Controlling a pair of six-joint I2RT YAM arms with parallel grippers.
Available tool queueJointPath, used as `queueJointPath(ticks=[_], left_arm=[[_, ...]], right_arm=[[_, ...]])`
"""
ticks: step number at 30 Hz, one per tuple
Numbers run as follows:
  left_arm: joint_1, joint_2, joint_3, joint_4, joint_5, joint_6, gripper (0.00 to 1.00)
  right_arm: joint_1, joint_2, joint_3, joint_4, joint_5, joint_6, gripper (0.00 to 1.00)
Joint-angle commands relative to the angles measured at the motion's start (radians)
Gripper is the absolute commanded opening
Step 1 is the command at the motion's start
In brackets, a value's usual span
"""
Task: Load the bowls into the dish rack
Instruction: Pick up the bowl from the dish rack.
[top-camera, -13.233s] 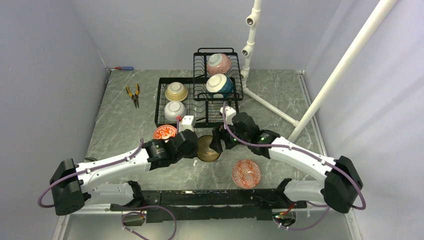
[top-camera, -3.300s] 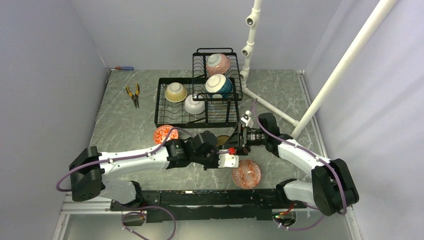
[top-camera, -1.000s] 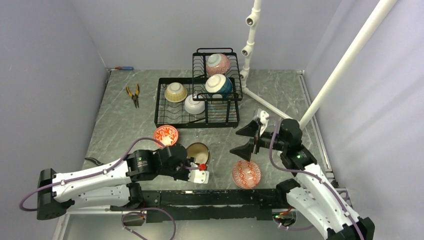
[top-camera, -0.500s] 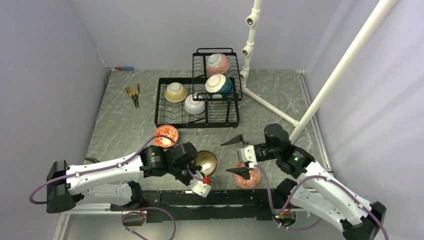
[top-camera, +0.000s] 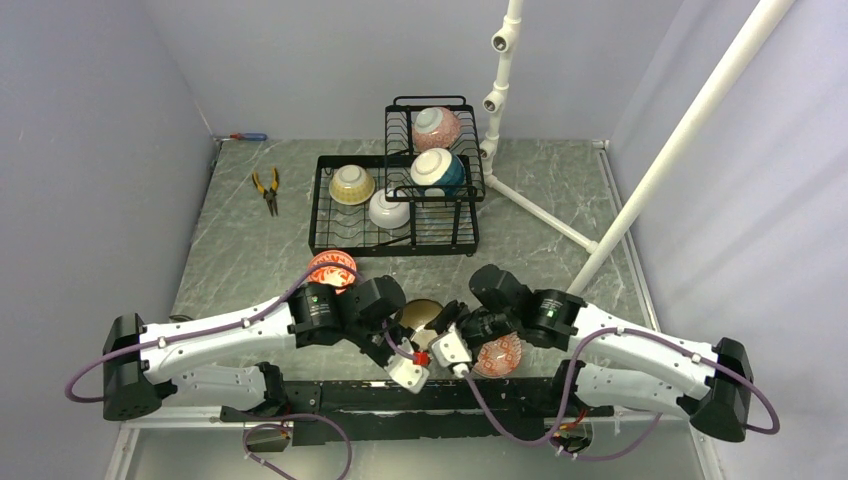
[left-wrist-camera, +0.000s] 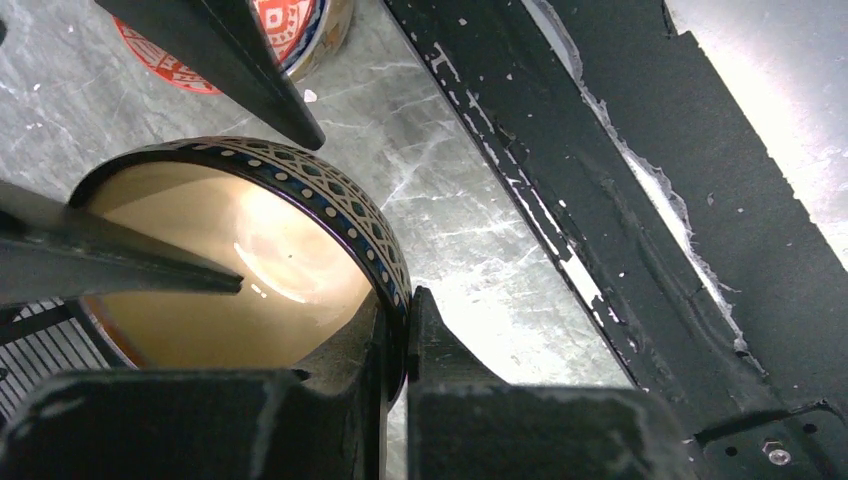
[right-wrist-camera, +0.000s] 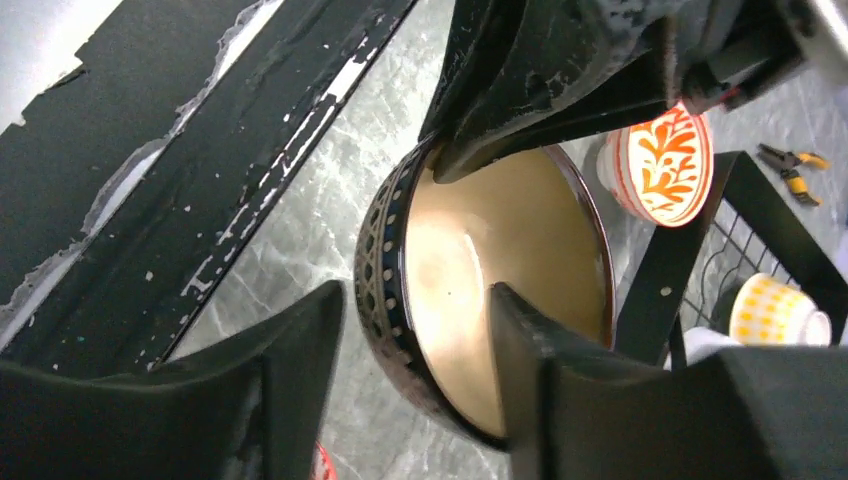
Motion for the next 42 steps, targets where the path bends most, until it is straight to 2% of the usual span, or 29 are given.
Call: queueJointPath(ticks=[1,5,6,11,12,13,15,16,17,21,23,31,36,42], left_arm=[[-0.003,-0.039,0.035,0.059,0.028,0.031,0.03],[-0.003,-0.059,0.033,0.071,0.021,0.027,0.03],[-0.004,-0.064,0.032,0.076,0.019,0.025,0.03],[-0.003,-0.086,0.014,0.104,-0.011,0.02,0.03],[-0.004,-0.091,0.011,0.11,-0.021,0.016,0.06],[-0.003,-0.096,0.006,0.119,-0.034,0.009,0.16],[-0.003,-0.115,-0.012,0.146,-0.065,-0.006,0.45],[-0.003,-0.129,-0.027,0.163,-0.08,-0.007,0.86],[-0.004,-0.143,-0.051,0.187,-0.103,-0.01,0.94],[-0.005,-0.215,-0.117,0.273,-0.185,-0.018,0.96],[-0.005,-0.269,-0.157,0.339,-0.229,-0.023,0.95],[-0.005,-0.413,-0.267,0.462,-0.244,-0.028,0.95],[-0.007,-0.401,-0.266,0.485,-0.222,0.02,0.95],[-0.007,-0.323,-0.242,0.463,-0.201,0.073,0.95]], right_arm=[[0.031,0.019,0.043,-0.027,0.076,-0.066,0.41],[0.044,0.028,0.03,-0.012,0.107,-0.073,0.04],[0.048,0.029,0.028,-0.009,0.116,-0.073,0.0],[0.052,0.036,0.026,0.007,0.13,-0.063,0.0],[0.052,0.038,0.027,0.013,0.131,-0.051,0.0],[0.052,0.041,0.028,0.02,0.131,-0.039,0.0],[0.052,0.042,0.031,0.034,0.124,-0.008,0.0],[0.051,0.039,0.029,0.048,0.123,0.013,0.0],[0.05,0.035,0.025,0.063,0.125,0.031,0.0],[0.032,0.005,-0.013,0.156,0.112,0.113,0.0],[0.002,-0.011,-0.037,0.195,0.057,0.143,0.0],[-0.219,-0.032,-0.042,0.212,-0.348,0.207,0.0],[-0.303,0.035,0.045,0.091,-0.586,0.161,0.0],[-0.309,0.174,0.199,-0.201,-0.686,-0.058,0.0]])
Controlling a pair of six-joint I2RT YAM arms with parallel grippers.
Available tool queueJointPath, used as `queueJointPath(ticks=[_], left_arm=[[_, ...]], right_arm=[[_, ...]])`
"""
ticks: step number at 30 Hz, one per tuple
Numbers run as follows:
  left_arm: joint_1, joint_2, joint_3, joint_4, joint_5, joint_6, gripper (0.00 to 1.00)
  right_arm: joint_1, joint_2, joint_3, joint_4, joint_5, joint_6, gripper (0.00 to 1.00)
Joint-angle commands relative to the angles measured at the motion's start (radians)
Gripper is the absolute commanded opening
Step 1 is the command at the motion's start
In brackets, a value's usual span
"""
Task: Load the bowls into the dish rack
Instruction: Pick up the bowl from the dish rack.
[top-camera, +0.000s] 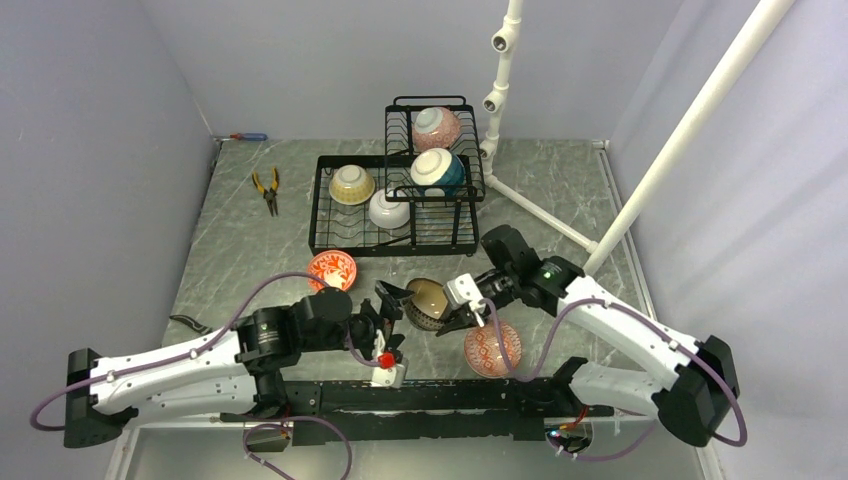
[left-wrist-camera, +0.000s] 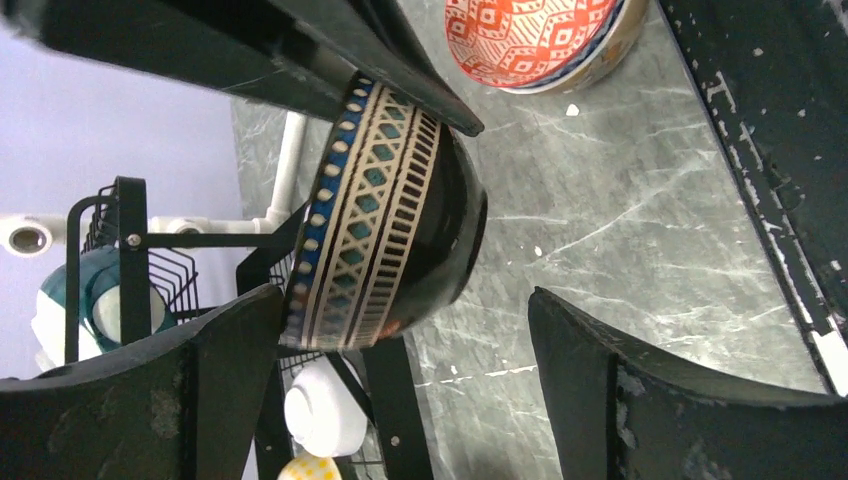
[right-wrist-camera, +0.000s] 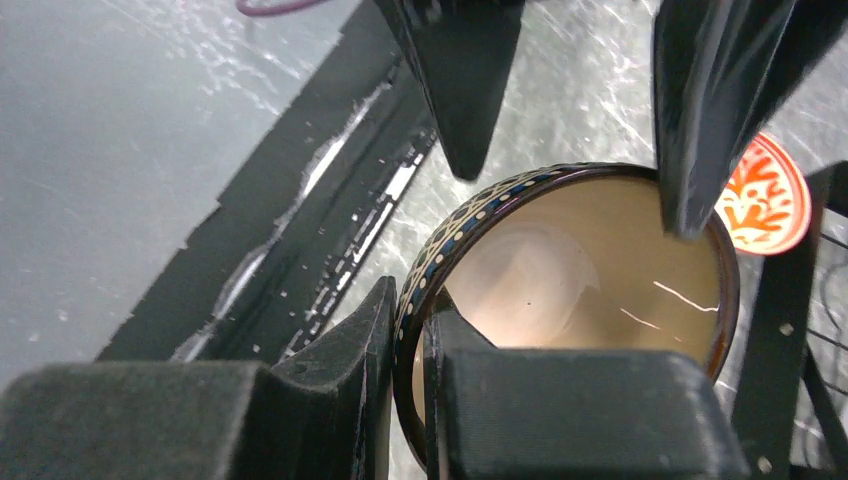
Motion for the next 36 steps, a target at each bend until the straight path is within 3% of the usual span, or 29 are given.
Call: queueJointPath(ticks=[1,4,15,19,23,32,36], left_arm=[[-0.002,0.054,0.031,0.022,0.033,0.048,0.95],[-0.004,0.083,0.025,0.065,0.042,0.04,0.95],[-0.012,0.164,-0.011,0.244,0.005,0.062,0.95],[-0.011,0.177,-0.001,0.241,0.009,0.064,0.76],[-0.011,0.17,0.002,0.221,0.01,0.061,0.67],[-0.011,0.14,0.006,0.183,-0.005,0.058,0.07],[-0.012,0.14,0.013,0.164,-0.008,0.049,0.03]], right_arm=[[-0.005,0.062,0.142,-0.171,-0.193,-0.197,0.0],[-0.004,0.08,0.168,-0.208,-0.184,-0.217,0.0],[-0.004,0.051,0.134,-0.105,-0.196,-0.15,0.0],[-0.004,0.053,0.134,-0.105,-0.19,-0.149,0.0],[-0.005,0.051,0.129,-0.097,-0.181,-0.143,0.0],[-0.005,0.036,0.107,-0.043,-0.16,-0.107,0.0],[-0.005,0.027,0.096,-0.018,-0.148,-0.086,0.01]])
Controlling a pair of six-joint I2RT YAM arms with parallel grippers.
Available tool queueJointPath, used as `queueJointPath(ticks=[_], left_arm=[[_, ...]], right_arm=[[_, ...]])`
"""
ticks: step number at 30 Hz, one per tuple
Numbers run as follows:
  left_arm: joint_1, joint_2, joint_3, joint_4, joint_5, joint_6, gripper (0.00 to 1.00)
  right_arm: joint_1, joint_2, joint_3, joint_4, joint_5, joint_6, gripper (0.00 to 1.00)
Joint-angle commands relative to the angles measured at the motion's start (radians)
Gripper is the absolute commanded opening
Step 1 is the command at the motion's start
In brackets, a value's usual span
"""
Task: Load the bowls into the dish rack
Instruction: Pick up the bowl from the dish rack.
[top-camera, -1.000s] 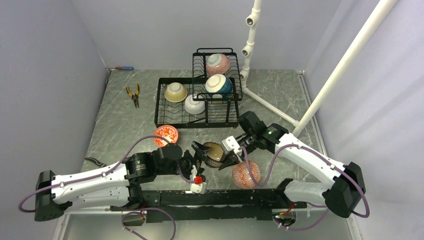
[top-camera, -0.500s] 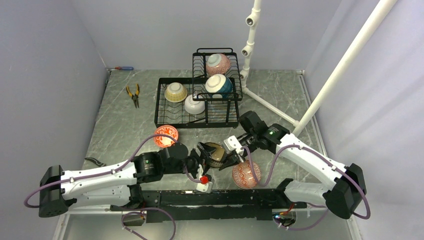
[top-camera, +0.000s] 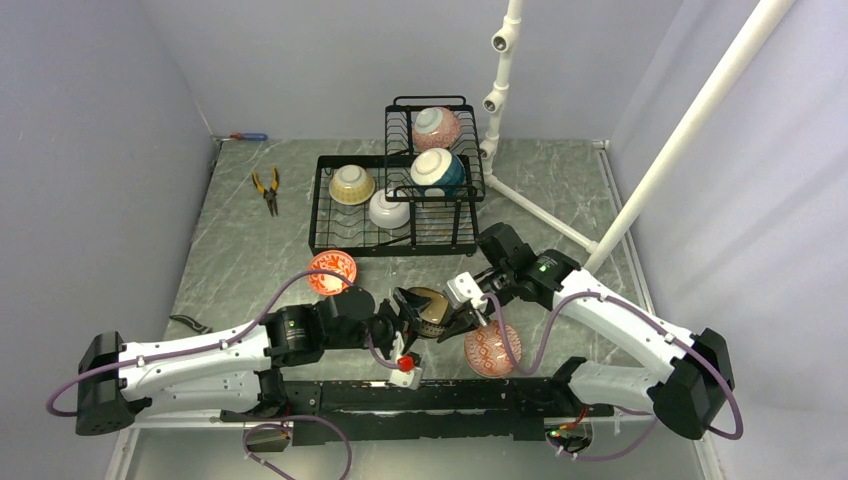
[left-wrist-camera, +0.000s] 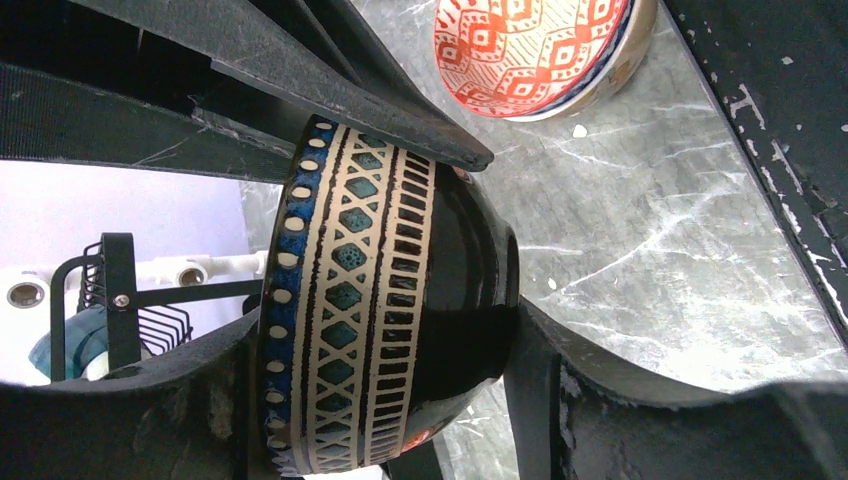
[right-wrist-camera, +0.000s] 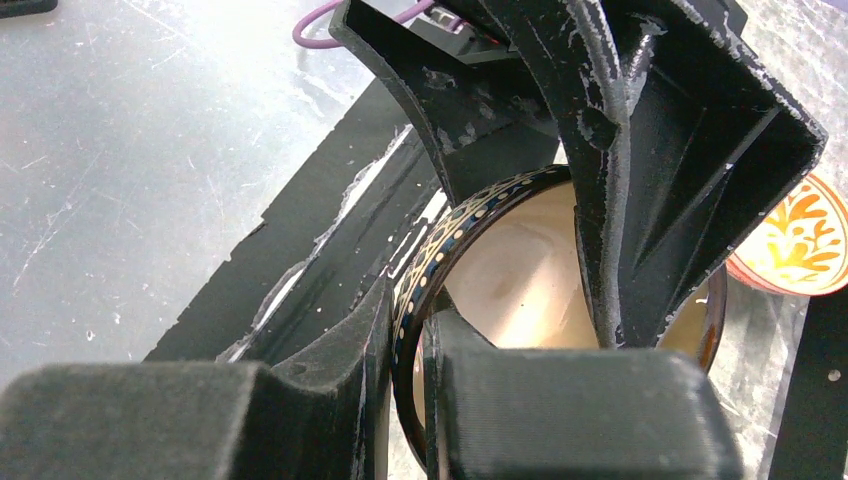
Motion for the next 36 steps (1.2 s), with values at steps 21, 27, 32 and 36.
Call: queueJointPath(ticks=[21,27,32,36], left_arm=[[0.029,-0.005,-0.026,0.122,-0.156,-0.343,0.03],[0.122,0.016,-0.031,0.133,-0.109,-0.516,0.03],[0.208,0.036,-0.048,0.205,-0.055,-0.661,0.03],[0.285,0.052,-0.056,0.239,0.023,-0.765,0.03]], right_arm=[[-0.006,-0.257,-0.229,0.62,0.324,0.346,1.0],[-0.006,-0.316,-0.251,0.694,0.488,0.422,1.0],[-0.005,-0.379,-0.291,0.801,0.619,0.498,1.0],[-0.006,-0.44,-0.339,0.872,0.727,0.537,1.0]])
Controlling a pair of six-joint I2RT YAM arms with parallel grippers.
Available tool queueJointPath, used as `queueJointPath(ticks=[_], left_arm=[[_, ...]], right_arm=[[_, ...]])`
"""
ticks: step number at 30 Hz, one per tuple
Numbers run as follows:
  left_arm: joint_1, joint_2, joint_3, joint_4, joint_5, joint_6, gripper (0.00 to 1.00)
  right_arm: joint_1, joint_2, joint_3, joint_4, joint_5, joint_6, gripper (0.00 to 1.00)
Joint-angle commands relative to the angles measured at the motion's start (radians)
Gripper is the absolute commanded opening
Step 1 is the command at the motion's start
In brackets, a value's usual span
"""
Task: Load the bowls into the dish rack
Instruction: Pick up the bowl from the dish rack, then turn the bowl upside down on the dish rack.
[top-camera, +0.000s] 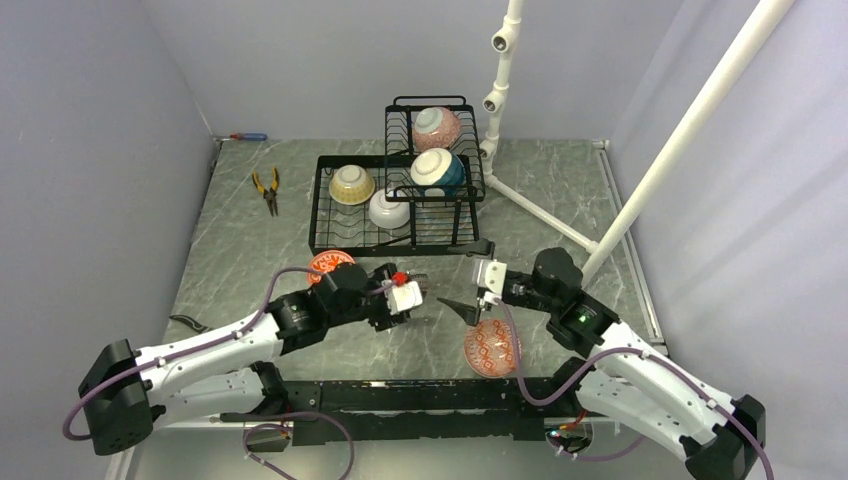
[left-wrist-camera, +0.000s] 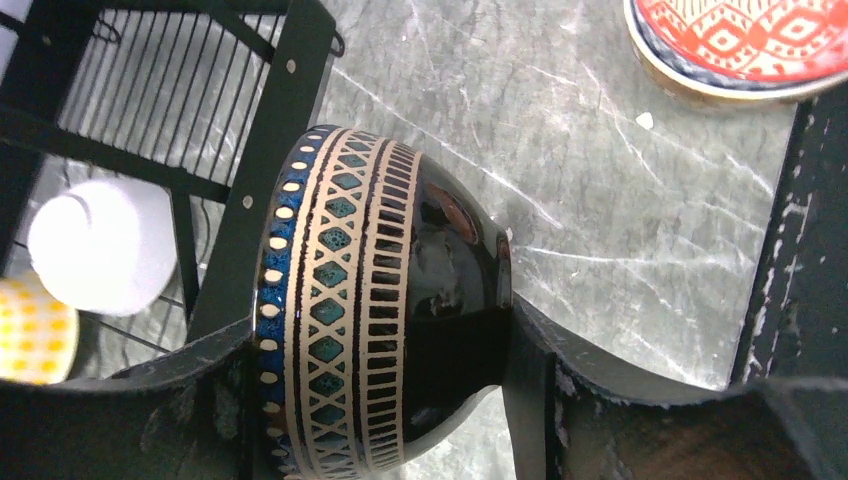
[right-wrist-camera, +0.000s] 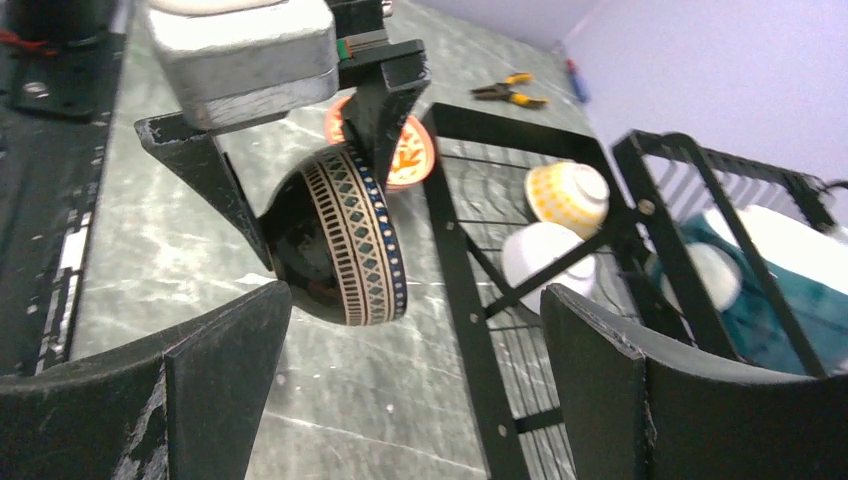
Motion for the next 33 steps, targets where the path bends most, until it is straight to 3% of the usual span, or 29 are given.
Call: queueJointPath(ticks=[1,9,27,33], left_arm=[[0.076,0.001,0.003,0.179,0.097,-0.191,0.03],[0.202,0.022,0.038,0.136,-0.013,-0.537,0.03],[0.57,0.076,0.193,-0.083,0.227,-0.919,0.03],[0.715,0.07,0.172,0.034,0.347,-1.068,0.03]], right_arm=[[-0.003,-0.076,-0.055,0.167,0.169,0.085,1.0],[-0.004,-0.124,-0.104,0.233,0.36,0.184,1.0],[-0.004,-0.043,-0.063,0.228,0.401,0.313,1.0],[-0.004,-0.03,-0.052,0.202,0.396,0.3,1.0]])
